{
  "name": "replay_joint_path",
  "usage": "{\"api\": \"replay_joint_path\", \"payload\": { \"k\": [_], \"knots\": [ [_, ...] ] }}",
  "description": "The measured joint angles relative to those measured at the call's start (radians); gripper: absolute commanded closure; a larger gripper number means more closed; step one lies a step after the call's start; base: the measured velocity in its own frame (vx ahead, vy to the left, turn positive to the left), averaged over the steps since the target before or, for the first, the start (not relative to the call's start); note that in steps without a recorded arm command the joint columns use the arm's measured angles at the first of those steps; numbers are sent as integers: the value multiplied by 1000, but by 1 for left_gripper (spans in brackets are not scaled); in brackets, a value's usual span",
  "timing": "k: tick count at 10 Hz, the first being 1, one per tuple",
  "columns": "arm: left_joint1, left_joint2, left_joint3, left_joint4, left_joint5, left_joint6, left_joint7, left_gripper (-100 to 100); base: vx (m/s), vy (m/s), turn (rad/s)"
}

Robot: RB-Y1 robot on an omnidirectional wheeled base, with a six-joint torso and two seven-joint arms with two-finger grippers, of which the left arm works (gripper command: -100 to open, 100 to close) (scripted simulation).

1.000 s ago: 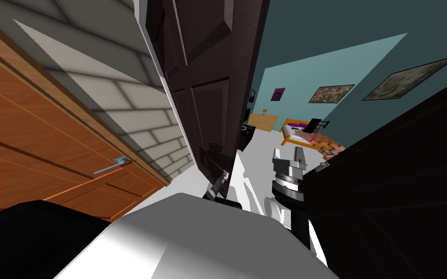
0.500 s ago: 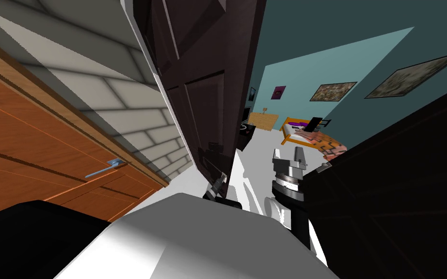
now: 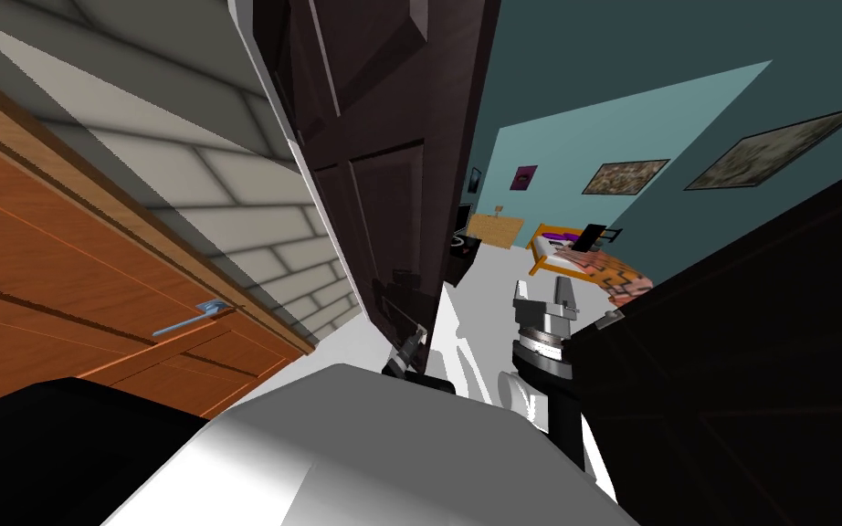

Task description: Push the door open

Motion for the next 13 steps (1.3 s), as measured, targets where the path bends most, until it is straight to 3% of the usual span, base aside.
{"api": "replay_joint_path", "payload": {
  "k": [3,5,8,9,10,13],
  "knots": [
    [0,1,27,1,4,7,-1,100,162,-127,49],
    [-17,-16,50,25,7,-4,-7,100,123,-118,39],
    [-26,-21,87,39,12,-5,-9,100,120,-109,40],
    [-48,-33,99,76,14,-22,-8,100,56,-60,24],
    [-53,-35,105,83,15,-29,-7,100,20,-14,1],
    [-37,-26,117,44,18,0,-11,100,46,-49,33]
  ]
}}
